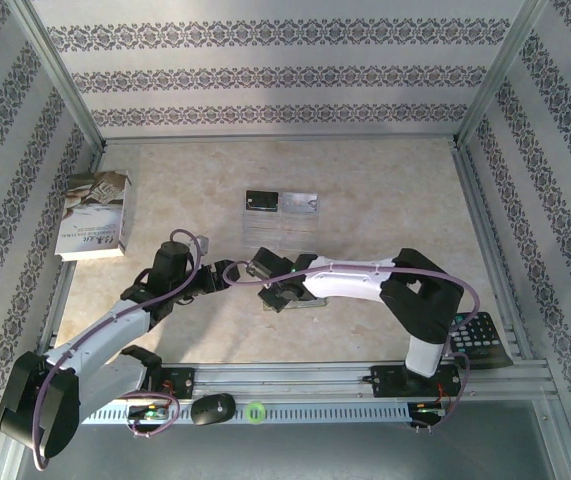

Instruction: Take the credit cards out of the card holder

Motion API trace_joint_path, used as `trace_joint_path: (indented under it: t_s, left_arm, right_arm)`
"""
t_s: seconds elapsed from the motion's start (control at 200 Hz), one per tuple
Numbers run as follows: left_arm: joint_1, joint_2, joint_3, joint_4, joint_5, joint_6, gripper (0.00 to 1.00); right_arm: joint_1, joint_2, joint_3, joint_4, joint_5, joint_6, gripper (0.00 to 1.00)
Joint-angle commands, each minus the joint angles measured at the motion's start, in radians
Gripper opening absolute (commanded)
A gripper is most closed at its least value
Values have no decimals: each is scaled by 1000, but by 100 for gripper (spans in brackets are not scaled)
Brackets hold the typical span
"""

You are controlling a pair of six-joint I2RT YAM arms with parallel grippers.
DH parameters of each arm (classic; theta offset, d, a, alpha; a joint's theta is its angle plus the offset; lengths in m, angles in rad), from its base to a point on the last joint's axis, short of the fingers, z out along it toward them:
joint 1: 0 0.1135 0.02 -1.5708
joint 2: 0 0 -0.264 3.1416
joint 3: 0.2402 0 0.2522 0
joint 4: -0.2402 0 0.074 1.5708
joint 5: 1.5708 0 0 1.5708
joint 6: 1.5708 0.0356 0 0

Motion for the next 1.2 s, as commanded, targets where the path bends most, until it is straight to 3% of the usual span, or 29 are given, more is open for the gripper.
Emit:
trace_joint_path:
  t_s: [0.0, 0.03, 0.34, 0.44, 0.635, 0.749, 0.884, 1.194]
  left_arm:
    - [-10, -35, 2, 17, -42, 9, 94]
    - [-9, -40, 7, 5, -54, 11, 100]
    - [-10, -71, 42, -23, -68, 41, 99]
    - [-10, -52, 49, -19, -41, 55, 100]
    - [-13, -39, 32, 23, -1, 45, 85]
    - [-61, 0, 25, 64, -10, 33, 77]
    - [-153, 75, 55, 80, -75, 44, 65]
    - [-238, 228, 55, 212, -103, 9, 36]
  right_arm:
    - [-7, -52, 3, 5, -18, 5, 32]
    - [-4, -49, 10, -7, -21, 6, 33]
    - [13, 69, 42, -64, 9, 15, 40]
    - [18, 101, 52, -73, 14, 14, 35]
    - [6, 55, 10, -5, 12, 17, 0]
    - [-12, -33, -67, 123, -23, 11, 0]
    - [-52, -136, -173, 339, -180, 38, 0]
    - [-75, -161, -211, 464, -236, 106, 0]
